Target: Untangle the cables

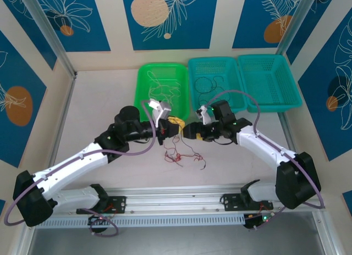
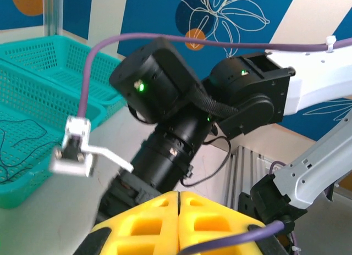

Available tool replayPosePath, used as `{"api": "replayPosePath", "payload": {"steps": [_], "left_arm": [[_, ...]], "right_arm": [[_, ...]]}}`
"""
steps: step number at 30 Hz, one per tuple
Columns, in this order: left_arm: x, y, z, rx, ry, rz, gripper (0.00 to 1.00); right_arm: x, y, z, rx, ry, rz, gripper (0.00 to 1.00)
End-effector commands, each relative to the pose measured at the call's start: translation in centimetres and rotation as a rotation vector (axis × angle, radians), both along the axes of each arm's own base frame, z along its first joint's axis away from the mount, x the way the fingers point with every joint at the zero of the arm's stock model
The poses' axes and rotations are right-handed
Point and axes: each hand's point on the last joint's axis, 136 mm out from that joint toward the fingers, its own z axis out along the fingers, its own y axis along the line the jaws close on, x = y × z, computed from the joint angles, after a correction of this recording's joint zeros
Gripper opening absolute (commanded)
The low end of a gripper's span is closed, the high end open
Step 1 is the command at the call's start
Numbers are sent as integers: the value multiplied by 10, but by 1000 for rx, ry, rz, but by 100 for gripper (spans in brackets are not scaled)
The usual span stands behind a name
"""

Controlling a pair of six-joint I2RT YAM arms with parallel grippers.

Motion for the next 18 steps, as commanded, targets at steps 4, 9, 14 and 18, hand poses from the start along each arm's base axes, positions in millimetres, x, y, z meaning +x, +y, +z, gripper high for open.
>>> {"api": "replayPosePath", "payload": {"steps": [4, 9, 14, 18], "left_arm": [[-16, -1, 33, -63, -131, -77, 0], [-19, -1, 42, -78, -158, -98, 0], [-22, 1, 56, -100, -190, -96, 0], [-22, 3, 67, -114, -221, -87, 0]], "right_arm": [[-56, 6, -26, -82, 141, 160, 90], [-61, 21, -41, -85, 184, 207, 91], [-58, 31, -63, -129, 201, 210, 90], [-57, 39, -73, -127, 211, 209, 85]]}}
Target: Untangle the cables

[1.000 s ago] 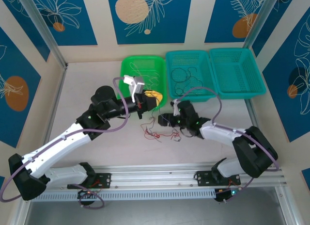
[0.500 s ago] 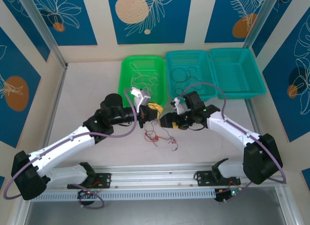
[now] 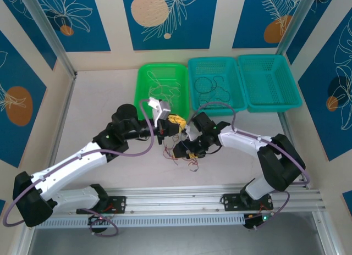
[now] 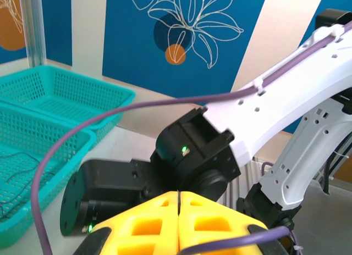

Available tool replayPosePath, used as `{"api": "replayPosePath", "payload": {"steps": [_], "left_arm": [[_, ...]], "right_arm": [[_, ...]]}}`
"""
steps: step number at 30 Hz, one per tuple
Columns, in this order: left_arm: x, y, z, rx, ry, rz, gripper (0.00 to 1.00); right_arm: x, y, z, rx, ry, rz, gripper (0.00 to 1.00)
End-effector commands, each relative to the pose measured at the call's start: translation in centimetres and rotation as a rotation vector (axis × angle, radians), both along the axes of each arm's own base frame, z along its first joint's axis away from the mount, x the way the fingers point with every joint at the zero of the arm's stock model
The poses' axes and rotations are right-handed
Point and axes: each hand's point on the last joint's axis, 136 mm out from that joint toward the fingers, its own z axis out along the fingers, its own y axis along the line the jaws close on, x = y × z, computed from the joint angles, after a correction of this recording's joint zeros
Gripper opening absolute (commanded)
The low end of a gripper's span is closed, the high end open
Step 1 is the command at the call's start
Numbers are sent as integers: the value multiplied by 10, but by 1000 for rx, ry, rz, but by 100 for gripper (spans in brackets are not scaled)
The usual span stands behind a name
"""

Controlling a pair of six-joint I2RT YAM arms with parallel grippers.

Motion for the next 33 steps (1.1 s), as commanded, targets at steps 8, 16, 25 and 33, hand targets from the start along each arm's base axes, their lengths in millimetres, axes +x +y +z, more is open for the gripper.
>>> {"api": "replayPosePath", "payload": {"steps": [8, 16, 25, 33], "left_arm": [[-7, 7, 56, -100, -146, 7, 0], [-3, 17, 66, -122, -163, 73, 0], [4, 50, 78, -121, -168, 242, 0], [43, 163, 96, 9, -171, 810, 0]], "right_arm": [[5, 10, -19, -22, 5, -27, 63], [19, 9, -19, -30, -27, -90, 37], [49, -38, -27, -189, -110, -320, 0], [72, -131, -38, -312, -28, -694, 0]]}}
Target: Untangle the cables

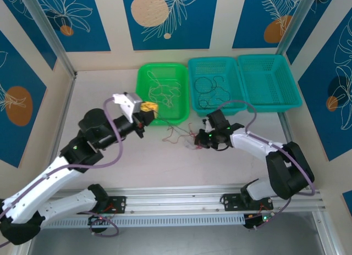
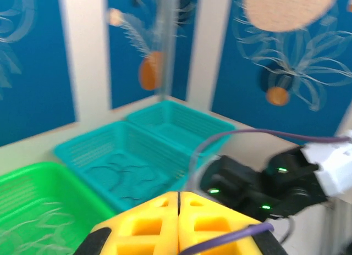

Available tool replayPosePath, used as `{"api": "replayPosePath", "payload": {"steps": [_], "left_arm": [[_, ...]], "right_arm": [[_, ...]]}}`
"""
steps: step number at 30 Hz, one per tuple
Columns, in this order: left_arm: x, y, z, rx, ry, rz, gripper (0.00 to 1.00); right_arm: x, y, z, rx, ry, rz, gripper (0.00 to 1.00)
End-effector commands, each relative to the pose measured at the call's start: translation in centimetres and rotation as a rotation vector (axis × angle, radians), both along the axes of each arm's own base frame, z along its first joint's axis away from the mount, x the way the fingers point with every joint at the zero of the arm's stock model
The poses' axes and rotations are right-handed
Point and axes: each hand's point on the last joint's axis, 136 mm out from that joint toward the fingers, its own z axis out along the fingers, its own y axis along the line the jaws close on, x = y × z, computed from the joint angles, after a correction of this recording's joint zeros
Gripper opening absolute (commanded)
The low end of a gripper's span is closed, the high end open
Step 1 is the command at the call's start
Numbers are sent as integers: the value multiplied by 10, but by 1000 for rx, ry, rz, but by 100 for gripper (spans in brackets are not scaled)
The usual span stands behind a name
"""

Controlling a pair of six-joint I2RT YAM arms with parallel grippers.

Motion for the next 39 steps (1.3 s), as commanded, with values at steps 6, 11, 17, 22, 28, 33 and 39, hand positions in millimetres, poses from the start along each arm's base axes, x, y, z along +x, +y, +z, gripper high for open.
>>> {"api": "replayPosePath", "payload": {"steps": [6, 11, 17, 22, 28, 33, 39], "left_arm": [[26, 111, 28, 3, -6, 480, 0], [34, 132, 22, -25, 33, 575, 0], [34, 187, 18, -39, 44, 816, 0], [31, 200, 15, -23, 22, 864, 0], [42, 109, 13, -72, 30, 401, 0], [42, 66, 36, -137, 26, 174, 0], [47, 29, 90, -250, -30, -32, 0]], "right_arm": [[1, -113, -19, -104, 134, -482, 0], [-5, -157, -21, -42, 170, -706, 0], [-19, -208, -28, 29, 185, -937, 0], [-18, -229, -21, 88, 137, -1014, 0], [1, -188, -3, 105, 78, -761, 0], [3, -164, 7, 75, 63, -637, 0], [1, -156, 10, 50, 45, -613, 0]]}}
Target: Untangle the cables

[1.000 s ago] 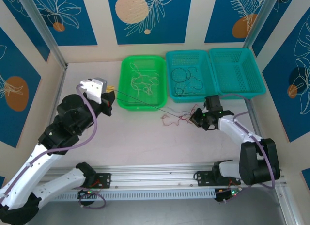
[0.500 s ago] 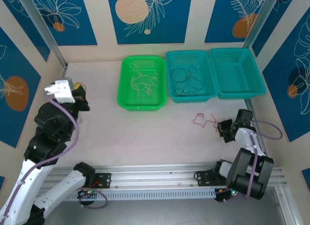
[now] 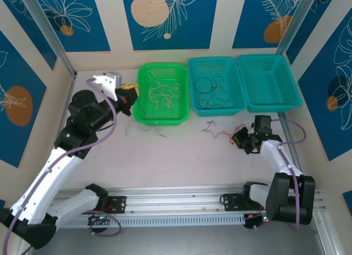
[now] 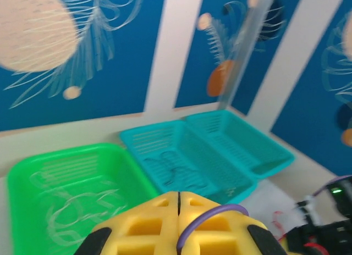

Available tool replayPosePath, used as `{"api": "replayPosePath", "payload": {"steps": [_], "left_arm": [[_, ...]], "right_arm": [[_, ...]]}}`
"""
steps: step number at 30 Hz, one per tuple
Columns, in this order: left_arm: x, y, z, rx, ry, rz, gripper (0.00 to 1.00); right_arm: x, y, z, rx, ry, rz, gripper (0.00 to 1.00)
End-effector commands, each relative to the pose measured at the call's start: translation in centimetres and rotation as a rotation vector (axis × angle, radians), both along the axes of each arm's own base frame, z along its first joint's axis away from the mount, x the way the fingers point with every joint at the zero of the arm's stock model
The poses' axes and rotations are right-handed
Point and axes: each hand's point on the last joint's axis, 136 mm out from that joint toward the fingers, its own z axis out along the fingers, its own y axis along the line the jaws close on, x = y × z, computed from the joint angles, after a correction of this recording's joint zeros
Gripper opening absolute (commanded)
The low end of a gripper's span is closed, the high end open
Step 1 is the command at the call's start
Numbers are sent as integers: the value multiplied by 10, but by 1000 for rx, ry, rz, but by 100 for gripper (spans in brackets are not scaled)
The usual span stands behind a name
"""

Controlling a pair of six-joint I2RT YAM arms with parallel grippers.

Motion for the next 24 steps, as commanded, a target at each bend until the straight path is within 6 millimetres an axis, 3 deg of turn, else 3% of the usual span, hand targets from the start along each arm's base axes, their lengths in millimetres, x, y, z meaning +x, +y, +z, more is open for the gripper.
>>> {"api": "replayPosePath", "payload": {"steps": [1, 8, 17, 24], "left_arm": [[-20, -21, 83, -159, -181, -184, 0], [35, -62, 122, -234, -240, -257, 0], [91, -156, 134, -223, -303, -419, 0], [120, -188, 152, -237, -348, -432, 0]], "right_arm": [[-3, 3, 6, -13, -4, 23, 0], [-8, 5, 10, -15, -18, 17, 0], [-15, 2, 17, -46, -48, 19, 0], [-18, 3, 15, -40, -51, 17, 0]]}}
